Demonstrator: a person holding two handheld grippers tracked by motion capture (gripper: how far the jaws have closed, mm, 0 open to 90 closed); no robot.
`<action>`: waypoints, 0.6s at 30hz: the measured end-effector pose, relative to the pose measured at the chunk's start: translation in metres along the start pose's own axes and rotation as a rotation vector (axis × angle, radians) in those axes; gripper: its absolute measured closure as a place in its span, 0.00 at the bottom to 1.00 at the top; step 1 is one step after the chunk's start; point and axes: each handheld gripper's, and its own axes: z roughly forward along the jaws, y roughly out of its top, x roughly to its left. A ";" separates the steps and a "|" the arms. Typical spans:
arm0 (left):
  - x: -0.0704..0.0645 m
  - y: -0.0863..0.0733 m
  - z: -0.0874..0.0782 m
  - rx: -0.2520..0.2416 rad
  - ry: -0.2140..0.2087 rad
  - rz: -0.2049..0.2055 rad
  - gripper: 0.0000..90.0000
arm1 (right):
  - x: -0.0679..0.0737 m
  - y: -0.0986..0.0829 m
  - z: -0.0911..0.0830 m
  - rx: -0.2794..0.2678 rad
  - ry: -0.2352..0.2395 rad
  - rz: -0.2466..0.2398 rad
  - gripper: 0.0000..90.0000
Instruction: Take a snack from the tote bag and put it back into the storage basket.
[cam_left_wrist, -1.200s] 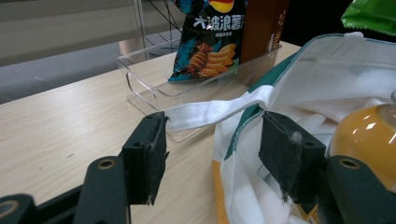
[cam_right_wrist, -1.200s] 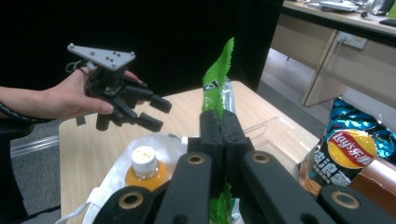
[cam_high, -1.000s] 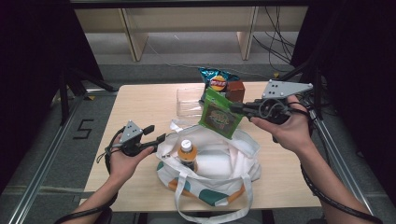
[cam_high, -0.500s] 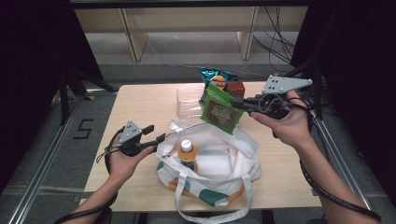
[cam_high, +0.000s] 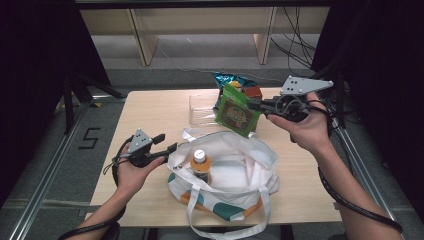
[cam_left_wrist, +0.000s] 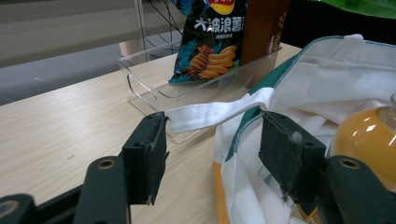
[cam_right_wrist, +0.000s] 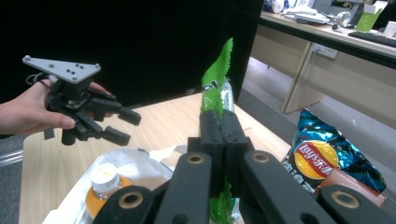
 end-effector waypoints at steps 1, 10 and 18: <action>0.000 0.000 0.000 0.000 0.000 -0.002 0.45 | -0.001 0.000 0.000 0.001 -0.008 0.000 1.00; 0.000 0.000 0.000 -0.002 0.001 -0.001 0.45 | -0.011 0.001 0.007 -0.006 -0.032 0.013 1.00; 0.001 0.000 0.000 -0.006 -0.003 0.002 0.45 | -0.019 -0.001 0.014 -0.008 -0.059 0.023 1.00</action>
